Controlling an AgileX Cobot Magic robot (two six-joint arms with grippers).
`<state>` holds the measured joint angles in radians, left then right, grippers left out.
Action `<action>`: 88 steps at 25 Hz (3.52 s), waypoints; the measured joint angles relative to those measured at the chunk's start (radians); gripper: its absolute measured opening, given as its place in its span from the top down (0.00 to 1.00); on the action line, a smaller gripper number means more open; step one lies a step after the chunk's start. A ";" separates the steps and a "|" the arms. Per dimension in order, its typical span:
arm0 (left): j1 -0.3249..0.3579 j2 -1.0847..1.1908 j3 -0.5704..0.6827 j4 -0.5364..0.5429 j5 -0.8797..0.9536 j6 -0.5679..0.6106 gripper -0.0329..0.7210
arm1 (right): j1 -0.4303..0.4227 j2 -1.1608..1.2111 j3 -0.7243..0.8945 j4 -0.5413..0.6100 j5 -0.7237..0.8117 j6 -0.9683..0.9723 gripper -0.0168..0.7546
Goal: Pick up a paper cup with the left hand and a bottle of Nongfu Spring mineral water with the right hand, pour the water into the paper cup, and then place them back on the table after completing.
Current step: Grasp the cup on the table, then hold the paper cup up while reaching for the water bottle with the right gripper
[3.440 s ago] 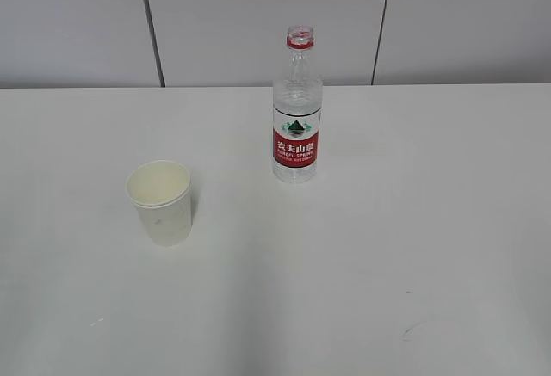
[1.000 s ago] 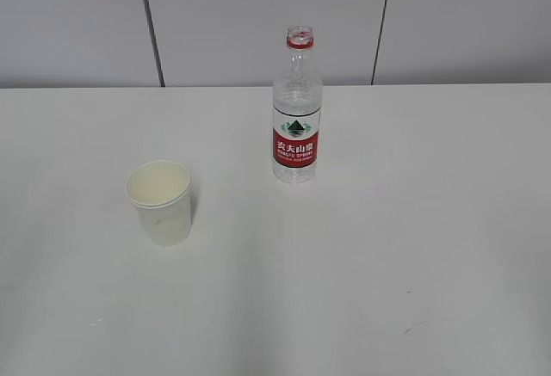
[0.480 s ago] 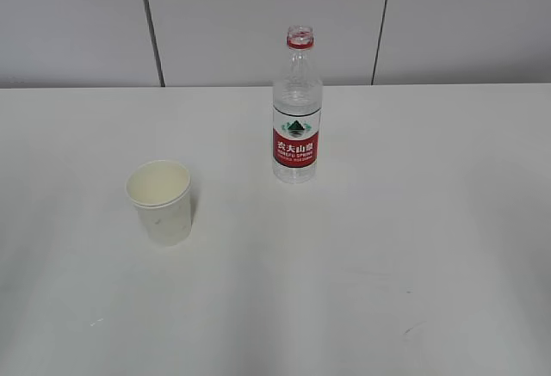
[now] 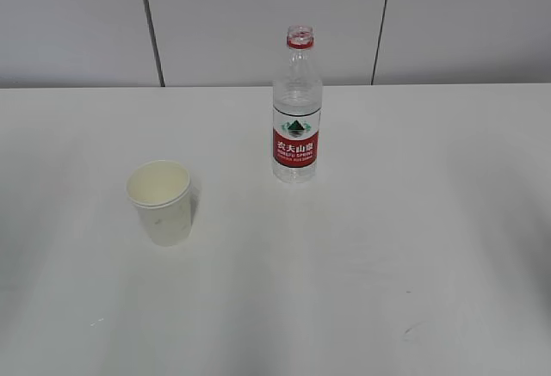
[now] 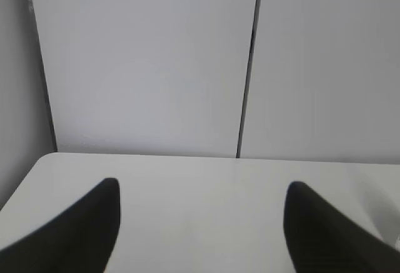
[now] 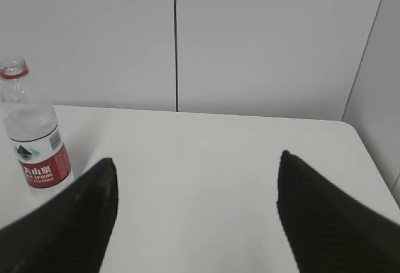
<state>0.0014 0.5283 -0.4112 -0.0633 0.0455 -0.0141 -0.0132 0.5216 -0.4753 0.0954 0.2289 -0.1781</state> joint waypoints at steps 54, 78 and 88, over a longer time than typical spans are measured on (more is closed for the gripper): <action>-0.208 1.357 0.186 0.350 -1.186 -0.033 0.29 | 0.210 1.255 -0.003 -0.356 -1.103 0.191 0.22; -0.208 1.498 -0.049 0.584 -1.189 -0.144 0.29 | 0.210 1.334 -0.012 -0.395 -1.218 0.193 0.22; -0.208 1.535 -0.089 0.607 -1.188 -0.168 0.30 | 0.210 1.339 -0.012 -0.416 -1.240 0.217 0.22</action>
<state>-0.2068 2.0637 -0.5007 0.5437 -1.1428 -0.1823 0.1965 1.8601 -0.4870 -0.3210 -1.0112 0.0387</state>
